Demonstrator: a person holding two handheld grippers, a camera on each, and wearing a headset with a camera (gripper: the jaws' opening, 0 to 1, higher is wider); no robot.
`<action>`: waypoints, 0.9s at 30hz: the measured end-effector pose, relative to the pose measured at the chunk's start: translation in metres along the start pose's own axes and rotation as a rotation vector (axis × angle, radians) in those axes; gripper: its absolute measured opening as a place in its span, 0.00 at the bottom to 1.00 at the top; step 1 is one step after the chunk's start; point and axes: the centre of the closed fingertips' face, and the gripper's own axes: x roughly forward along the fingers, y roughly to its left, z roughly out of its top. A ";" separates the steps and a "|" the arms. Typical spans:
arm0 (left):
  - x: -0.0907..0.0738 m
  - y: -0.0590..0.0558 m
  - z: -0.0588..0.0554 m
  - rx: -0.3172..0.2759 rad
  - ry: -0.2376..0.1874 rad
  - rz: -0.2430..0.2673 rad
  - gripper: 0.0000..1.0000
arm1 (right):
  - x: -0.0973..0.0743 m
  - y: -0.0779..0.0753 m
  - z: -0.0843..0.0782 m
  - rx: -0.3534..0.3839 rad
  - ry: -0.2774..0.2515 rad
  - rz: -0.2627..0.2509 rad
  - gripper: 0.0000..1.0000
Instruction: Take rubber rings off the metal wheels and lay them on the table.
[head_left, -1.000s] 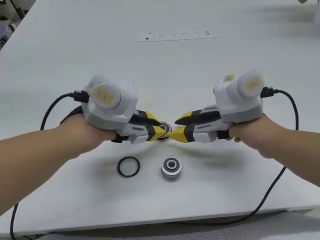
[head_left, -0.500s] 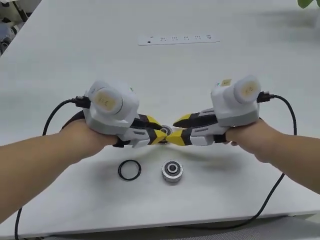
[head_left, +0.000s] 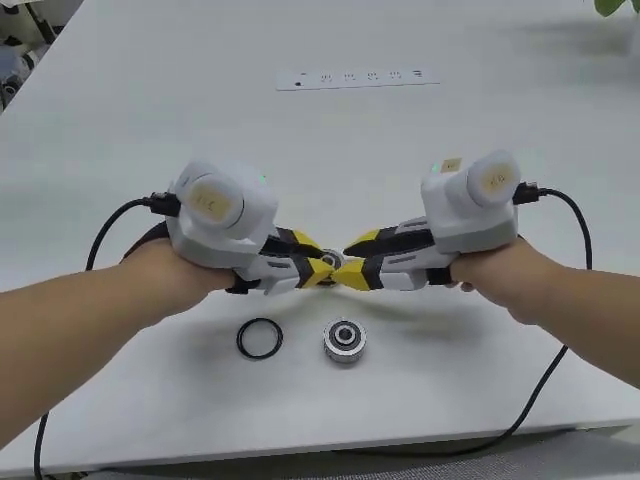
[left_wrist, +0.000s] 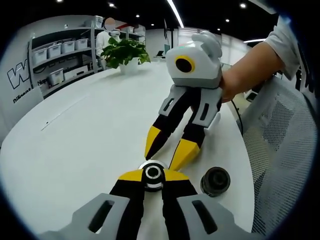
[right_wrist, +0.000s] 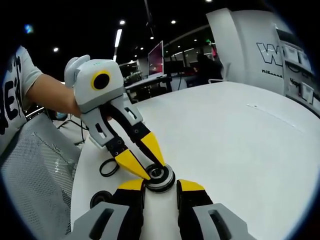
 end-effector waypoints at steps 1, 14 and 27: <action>0.000 0.000 0.000 0.000 0.000 0.000 0.07 | 0.000 0.000 0.000 -0.001 0.000 0.002 0.21; -0.001 -0.001 0.000 -0.003 -0.003 0.003 0.07 | -0.001 -0.001 -0.002 0.014 -0.009 0.011 0.20; -0.001 -0.001 0.000 -0.002 -0.001 0.001 0.07 | 0.001 -0.001 -0.008 -0.004 0.017 0.014 0.22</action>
